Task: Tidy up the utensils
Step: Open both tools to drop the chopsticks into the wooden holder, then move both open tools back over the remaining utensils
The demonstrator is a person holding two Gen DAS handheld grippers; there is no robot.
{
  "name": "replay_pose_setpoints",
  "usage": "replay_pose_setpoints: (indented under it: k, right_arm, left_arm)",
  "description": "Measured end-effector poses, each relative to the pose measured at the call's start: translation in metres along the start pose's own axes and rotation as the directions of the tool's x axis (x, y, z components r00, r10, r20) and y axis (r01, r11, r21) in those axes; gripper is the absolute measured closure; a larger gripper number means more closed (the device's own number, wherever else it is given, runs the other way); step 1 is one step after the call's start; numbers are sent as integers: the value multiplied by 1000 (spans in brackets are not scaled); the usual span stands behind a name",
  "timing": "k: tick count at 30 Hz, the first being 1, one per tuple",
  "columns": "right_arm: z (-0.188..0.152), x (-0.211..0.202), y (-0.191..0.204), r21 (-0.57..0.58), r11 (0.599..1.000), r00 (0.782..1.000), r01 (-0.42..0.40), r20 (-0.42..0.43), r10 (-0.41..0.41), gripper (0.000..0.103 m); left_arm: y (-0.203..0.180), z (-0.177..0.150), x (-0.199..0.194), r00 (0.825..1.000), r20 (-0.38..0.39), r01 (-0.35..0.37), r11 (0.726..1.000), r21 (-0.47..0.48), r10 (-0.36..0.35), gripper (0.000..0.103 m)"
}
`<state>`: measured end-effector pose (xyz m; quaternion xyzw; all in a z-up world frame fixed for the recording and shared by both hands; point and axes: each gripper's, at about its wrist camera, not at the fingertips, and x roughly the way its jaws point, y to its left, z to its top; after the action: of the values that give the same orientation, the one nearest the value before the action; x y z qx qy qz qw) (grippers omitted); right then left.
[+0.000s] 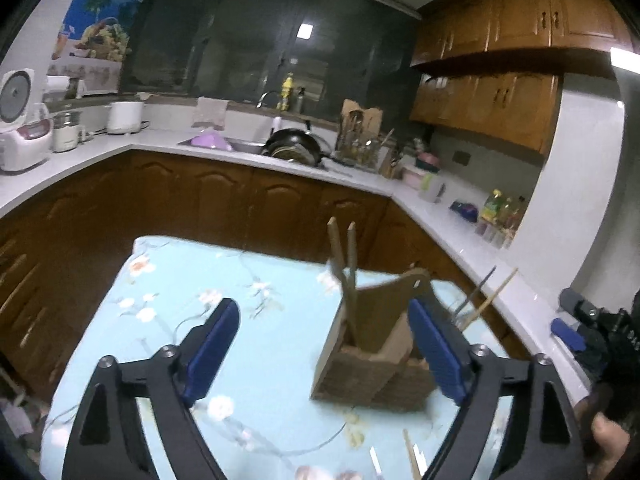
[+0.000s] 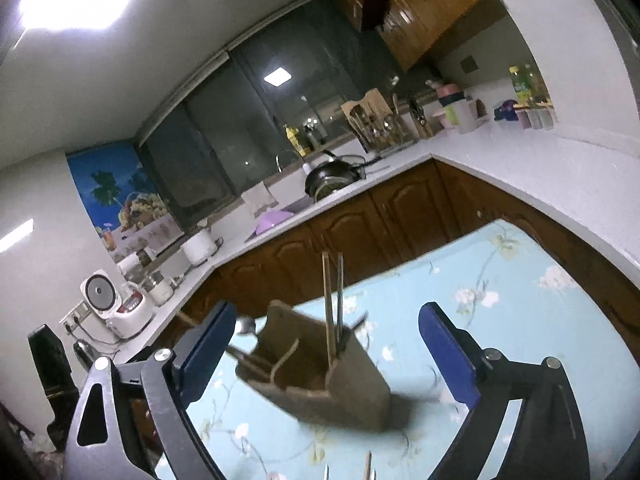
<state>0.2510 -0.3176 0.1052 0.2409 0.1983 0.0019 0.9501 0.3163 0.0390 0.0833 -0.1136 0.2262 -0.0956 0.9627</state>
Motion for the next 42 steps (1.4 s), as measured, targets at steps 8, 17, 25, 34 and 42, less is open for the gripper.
replay_pose_setpoints:
  k: [8,17,25,34,42]
  right_arm:
    - [-35,-35,3,-34,999,997,13,-69,-16,5]
    - [-65,-71,7,-55,998,994,5,-107,-11,5]
    - [-99,-89,9,-76,997,987,4,-162,-16,5]
    - [-137,-82,7,-176,983,971,60,-217,-98,5]
    - [-148,-68,1,-173,982,958,70,-262,-115,5]
  left_arm:
    - [3,-31,-54,999,-49,-23,999,-33,21,10]
    - [3,-59,-116,996,-78,-48,998,-33,45,6]
    - [11,-75,-151,992,-106,-70,995,-71,63,6]
    - [16,-98,-152,979,-185,-99,991,-87,82,6]
    - [15,-95,-145,973,-213,-112,990,-88,91,6]
